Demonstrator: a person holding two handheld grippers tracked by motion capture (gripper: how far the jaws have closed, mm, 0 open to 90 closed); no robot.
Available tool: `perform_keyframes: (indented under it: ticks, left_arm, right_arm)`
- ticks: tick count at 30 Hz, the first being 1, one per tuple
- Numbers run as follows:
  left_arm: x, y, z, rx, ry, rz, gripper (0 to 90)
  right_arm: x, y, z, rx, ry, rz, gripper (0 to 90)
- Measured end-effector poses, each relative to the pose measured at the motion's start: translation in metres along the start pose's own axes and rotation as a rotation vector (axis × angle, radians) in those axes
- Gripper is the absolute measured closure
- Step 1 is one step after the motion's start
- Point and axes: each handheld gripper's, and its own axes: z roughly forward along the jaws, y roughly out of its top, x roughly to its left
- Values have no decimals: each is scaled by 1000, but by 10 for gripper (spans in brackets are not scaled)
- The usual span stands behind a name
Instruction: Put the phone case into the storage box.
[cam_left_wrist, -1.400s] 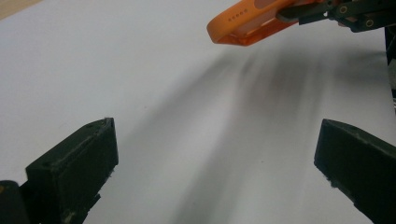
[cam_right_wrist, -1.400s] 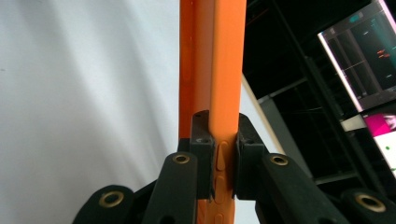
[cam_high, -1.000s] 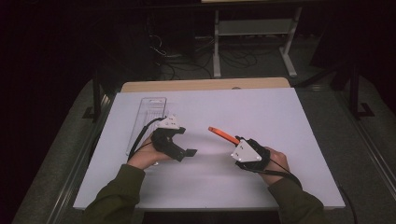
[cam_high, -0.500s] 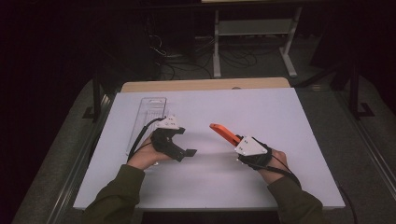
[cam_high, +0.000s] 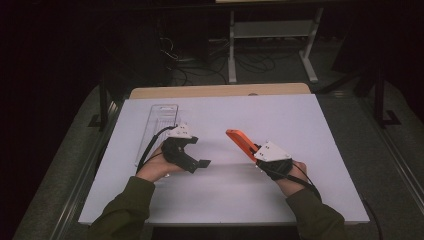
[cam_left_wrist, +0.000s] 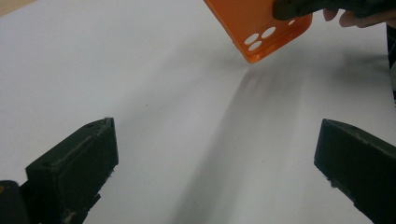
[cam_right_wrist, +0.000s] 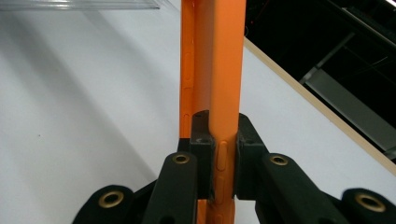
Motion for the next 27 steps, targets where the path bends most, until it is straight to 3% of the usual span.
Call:
perform_keyframes:
  ticks: [2,7,27]
  left_arm:
    - [0,0,0,0,-1,1,0]
    - [1,0,0,0,0,2,0]
    - [1,0,-1,0,-3,4,0]
  right_arm:
    - [-1,0,0,-1,6,5,797]
    - [-2,0,1,0,31,73,797]
    - [-10,-2,3,5,88,189,797]
